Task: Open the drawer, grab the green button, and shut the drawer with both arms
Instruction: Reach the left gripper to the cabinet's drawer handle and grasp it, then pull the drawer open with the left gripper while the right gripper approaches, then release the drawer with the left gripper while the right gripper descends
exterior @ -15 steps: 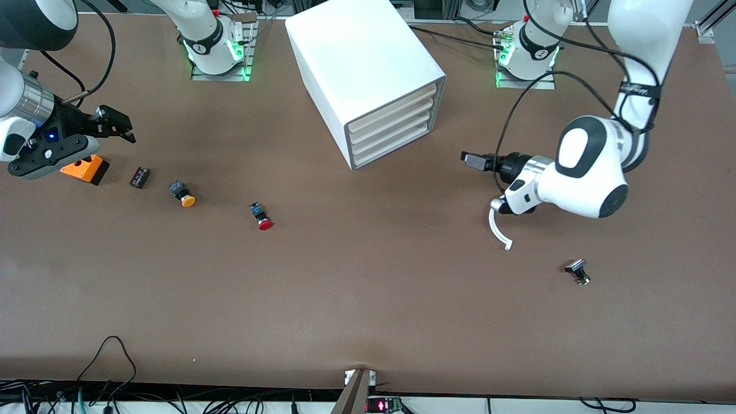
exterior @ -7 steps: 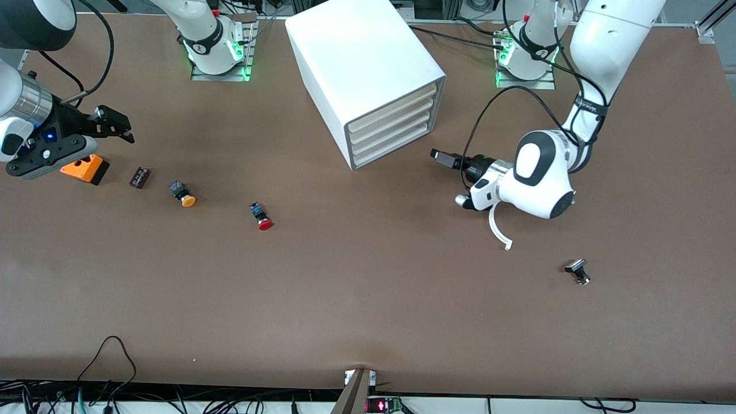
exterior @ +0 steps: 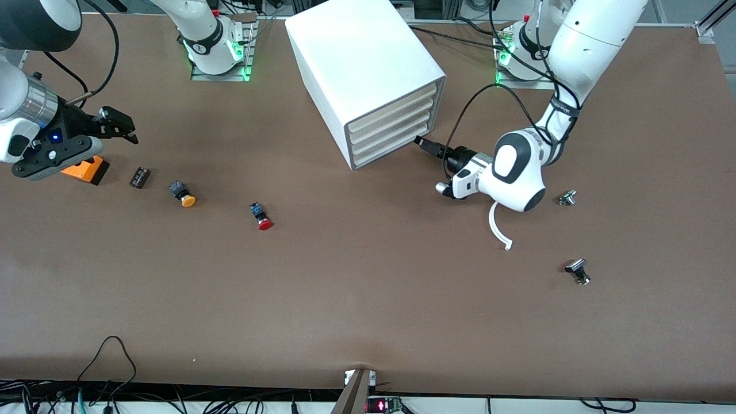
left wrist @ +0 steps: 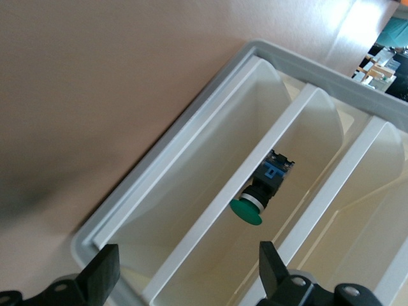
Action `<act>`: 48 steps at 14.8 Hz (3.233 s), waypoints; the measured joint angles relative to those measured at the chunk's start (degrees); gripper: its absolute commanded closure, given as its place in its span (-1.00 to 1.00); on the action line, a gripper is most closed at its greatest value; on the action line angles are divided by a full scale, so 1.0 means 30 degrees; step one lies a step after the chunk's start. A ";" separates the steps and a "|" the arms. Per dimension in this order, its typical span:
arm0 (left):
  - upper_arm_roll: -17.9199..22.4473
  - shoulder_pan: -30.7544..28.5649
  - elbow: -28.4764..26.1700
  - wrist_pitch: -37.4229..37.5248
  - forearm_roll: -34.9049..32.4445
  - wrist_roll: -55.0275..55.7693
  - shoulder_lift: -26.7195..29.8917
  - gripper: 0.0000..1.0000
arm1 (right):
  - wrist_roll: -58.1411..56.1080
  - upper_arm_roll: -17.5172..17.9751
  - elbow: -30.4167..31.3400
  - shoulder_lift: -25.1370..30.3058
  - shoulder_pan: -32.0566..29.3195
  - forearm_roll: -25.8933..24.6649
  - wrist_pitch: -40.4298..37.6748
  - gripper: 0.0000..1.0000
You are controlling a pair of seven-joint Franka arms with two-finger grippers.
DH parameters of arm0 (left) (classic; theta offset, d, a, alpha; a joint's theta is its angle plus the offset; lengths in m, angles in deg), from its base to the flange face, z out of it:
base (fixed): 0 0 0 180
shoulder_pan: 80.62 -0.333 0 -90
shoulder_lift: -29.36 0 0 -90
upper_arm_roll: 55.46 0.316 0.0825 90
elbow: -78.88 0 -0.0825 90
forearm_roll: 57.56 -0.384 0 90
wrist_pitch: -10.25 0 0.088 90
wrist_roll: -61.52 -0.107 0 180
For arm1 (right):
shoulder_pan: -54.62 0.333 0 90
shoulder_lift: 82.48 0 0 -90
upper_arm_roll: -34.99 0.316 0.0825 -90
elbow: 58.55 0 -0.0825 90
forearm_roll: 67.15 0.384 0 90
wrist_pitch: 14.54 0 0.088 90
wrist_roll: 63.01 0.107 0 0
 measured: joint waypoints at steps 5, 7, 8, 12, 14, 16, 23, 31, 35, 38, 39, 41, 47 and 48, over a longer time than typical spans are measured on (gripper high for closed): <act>-0.0002 0.0529 -0.0556 -0.0012 0.0129 -0.1046 -0.0027 -0.67 | -0.0798 0.0070 -0.0399 -0.1556 0.0508 0.0049 0.1279 -0.98; 0.0000 0.0530 -0.1025 -0.0031 0.0407 -0.1657 -0.0071 -0.61 | -0.0979 0.0107 -0.0444 -0.2013 0.0728 0.1067 0.1293 -0.98; 0.0001 0.0540 -0.1204 -0.0048 0.0523 -0.1816 -0.0090 -0.59 | -0.0989 0.0147 -0.0455 -0.2269 0.0989 0.1511 0.1361 -0.99; -0.0184 0.0835 -0.1651 -0.0776 0.1540 -0.1941 -0.0191 -0.52 | -0.1000 0.0247 -0.1235 -0.3495 0.2971 0.1227 0.2234 -1.00; -0.0419 0.1136 -0.1882 -0.1460 0.2023 -0.1944 -0.0333 -0.38 | -0.0977 0.0272 -0.1835 -0.3993 0.4034 0.0723 0.2686 -1.00; -0.0616 0.1420 -0.2167 -0.2092 0.2367 -0.1946 -0.0378 -0.03 | -0.0974 0.0306 -0.2278 -0.4286 0.4416 0.0772 0.3137 -1.00; -0.0722 0.1415 -0.2209 -0.1952 0.2992 -0.2286 -0.0248 1.00 | -0.0858 0.0729 -0.3511 -0.4422 0.5970 0.0884 0.3113 -1.00; 0.0944 0.1128 -0.1562 -0.1621 0.3269 -0.2975 -0.0167 1.00 | -0.0876 0.0792 -0.3527 -0.4558 0.7800 0.0884 0.4152 -1.00; 0.2196 0.1061 -0.0524 -0.1523 0.2827 -0.3218 -0.0165 1.00 | -0.1126 0.0858 -0.3526 -0.4743 0.9435 0.0078 0.5287 -1.00; 0.2682 0.1063 0.0058 -0.1703 0.2732 -0.3218 -0.0203 0.86 | -0.2626 0.0880 -0.3530 -0.5344 1.0453 -0.0367 0.6946 -1.00; 0.2766 0.1068 0.0213 -0.1754 0.2711 -0.3220 -0.0215 0.65 | -0.2985 0.0888 -0.3598 -0.5573 1.0631 -0.0367 0.7613 -1.00; 0.2922 0.1069 0.0495 -0.1753 0.2704 -0.3330 -0.0216 0.04 | -0.3429 0.0934 -0.4019 -0.6018 1.1098 -0.0367 0.8158 -1.00; 0.3675 0.0753 0.1050 -0.3039 0.2699 -0.2890 -0.0255 -1.00 | -0.3579 0.0999 -0.5350 -0.6785 1.3384 -0.1178 0.6155 -1.00; 0.3855 0.0680 0.1254 -0.3039 0.2699 -0.2867 -0.0212 -1.00 | -0.3636 0.1004 -0.5486 -0.6796 1.3730 -0.1352 0.5671 -1.00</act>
